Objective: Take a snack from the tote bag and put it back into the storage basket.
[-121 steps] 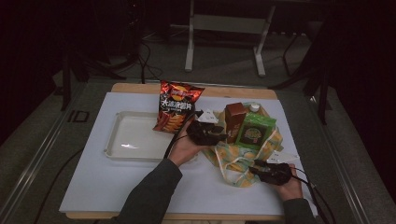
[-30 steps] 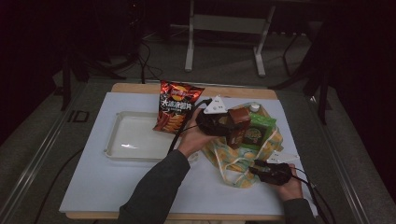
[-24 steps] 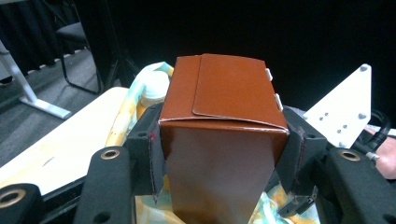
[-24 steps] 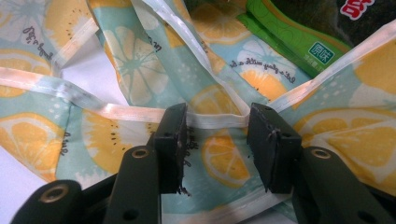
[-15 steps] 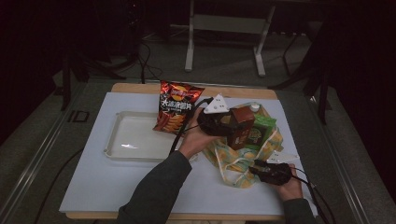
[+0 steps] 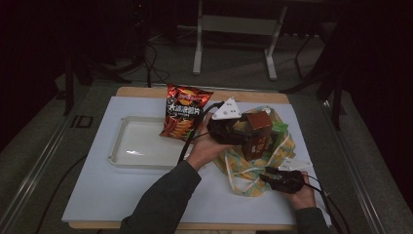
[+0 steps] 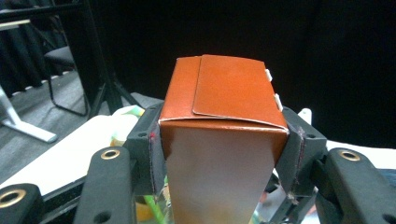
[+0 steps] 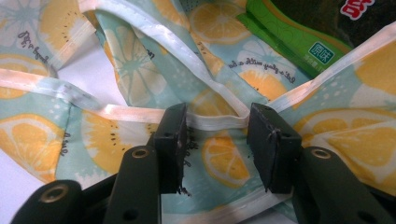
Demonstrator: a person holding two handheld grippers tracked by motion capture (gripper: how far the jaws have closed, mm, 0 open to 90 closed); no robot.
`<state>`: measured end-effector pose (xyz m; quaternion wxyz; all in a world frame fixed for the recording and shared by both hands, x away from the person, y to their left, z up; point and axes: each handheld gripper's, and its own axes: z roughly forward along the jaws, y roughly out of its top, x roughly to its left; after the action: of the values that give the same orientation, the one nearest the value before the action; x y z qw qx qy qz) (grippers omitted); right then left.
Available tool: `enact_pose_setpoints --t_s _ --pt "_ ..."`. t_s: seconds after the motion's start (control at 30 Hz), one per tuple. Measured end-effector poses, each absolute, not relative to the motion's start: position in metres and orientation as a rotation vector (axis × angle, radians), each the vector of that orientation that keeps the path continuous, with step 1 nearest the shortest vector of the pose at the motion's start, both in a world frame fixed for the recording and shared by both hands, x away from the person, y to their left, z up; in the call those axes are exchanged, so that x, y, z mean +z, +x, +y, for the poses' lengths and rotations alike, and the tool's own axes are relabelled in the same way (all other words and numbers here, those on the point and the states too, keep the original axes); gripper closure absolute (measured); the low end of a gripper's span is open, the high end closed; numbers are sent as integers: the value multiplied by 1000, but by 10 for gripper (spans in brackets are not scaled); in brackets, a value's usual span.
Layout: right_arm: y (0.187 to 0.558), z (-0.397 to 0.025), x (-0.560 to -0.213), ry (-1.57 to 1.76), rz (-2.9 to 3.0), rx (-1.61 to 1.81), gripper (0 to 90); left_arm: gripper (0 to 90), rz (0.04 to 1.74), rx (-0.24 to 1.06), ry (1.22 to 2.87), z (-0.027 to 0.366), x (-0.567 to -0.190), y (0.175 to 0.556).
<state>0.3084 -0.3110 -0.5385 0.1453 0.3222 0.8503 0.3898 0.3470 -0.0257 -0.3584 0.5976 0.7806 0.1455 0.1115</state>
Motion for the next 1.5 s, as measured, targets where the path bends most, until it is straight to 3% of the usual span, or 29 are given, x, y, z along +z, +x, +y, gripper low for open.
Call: enact_pose_setpoints --t_s 0.7,1.5 --pt "308 -311 -538 930 2449 1121 576 424 325 201 1816 -3 -359 327" --pt "308 -311 -538 929 2448 1118 576 425 361 259 1848 49 -356 322"
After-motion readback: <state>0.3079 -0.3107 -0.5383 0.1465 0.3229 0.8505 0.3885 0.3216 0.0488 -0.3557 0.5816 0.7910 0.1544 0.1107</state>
